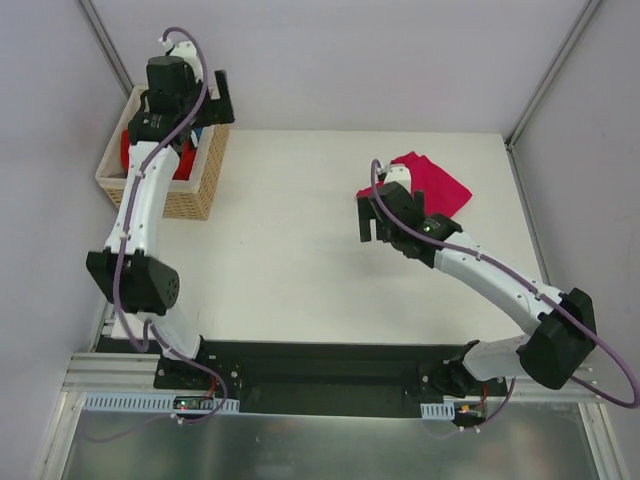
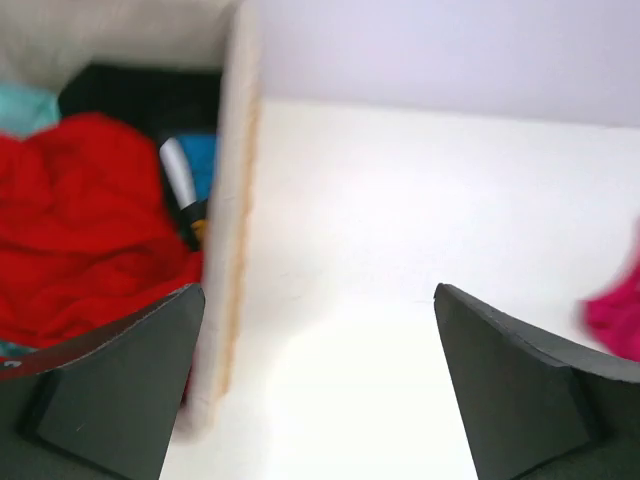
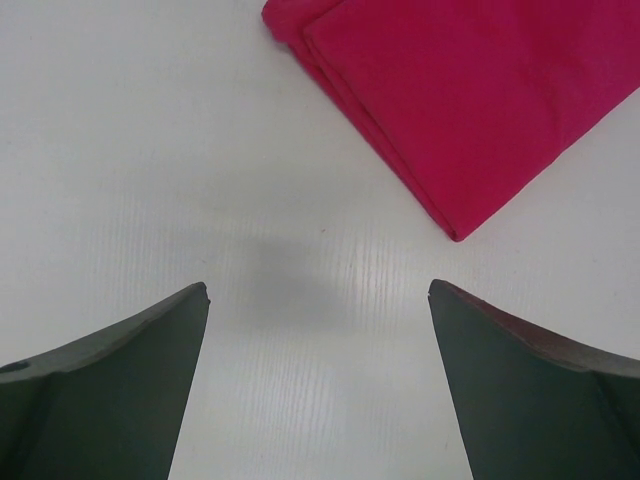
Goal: Fold and stack the t-shirts
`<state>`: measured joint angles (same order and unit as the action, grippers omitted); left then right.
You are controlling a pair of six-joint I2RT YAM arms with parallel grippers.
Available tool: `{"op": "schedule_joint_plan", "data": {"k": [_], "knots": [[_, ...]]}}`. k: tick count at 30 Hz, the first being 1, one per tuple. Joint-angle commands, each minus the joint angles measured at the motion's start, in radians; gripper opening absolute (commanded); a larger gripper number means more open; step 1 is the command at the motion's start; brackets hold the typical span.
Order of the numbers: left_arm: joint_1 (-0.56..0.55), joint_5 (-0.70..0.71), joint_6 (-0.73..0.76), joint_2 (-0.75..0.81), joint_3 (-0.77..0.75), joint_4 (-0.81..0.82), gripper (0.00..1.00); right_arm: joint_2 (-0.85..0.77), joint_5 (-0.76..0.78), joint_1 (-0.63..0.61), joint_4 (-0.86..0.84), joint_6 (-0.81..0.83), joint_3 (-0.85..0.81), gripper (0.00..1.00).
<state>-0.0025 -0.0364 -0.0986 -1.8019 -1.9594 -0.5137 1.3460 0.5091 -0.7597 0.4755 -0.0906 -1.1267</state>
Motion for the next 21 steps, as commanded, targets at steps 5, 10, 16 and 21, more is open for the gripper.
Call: {"op": "schedule_joint_plan", "data": {"k": [5, 10, 16, 21], "knots": [[-0.278, 0.063, -0.153, 0.433, 0.235, -0.078, 0.99, 0.143, -0.061, 0.184, -0.009, 0.008, -0.155, 0.96], [-0.431, 0.095, -0.279, 0.585, 0.541, -0.08, 0.99, 0.35, -0.139, 0.318, 0.046, 0.032, -0.361, 0.96], [-0.588, 0.188, -0.357, 0.665, 0.733, -0.065, 0.99, 0.585, -0.244, 0.346, 0.098, 0.065, -0.582, 0.96], [-0.648, 0.179, -0.394, 0.648, 0.795, -0.031, 0.99, 0.732, -0.333, 0.35, 0.146, 0.055, -0.769, 0.96]]}}
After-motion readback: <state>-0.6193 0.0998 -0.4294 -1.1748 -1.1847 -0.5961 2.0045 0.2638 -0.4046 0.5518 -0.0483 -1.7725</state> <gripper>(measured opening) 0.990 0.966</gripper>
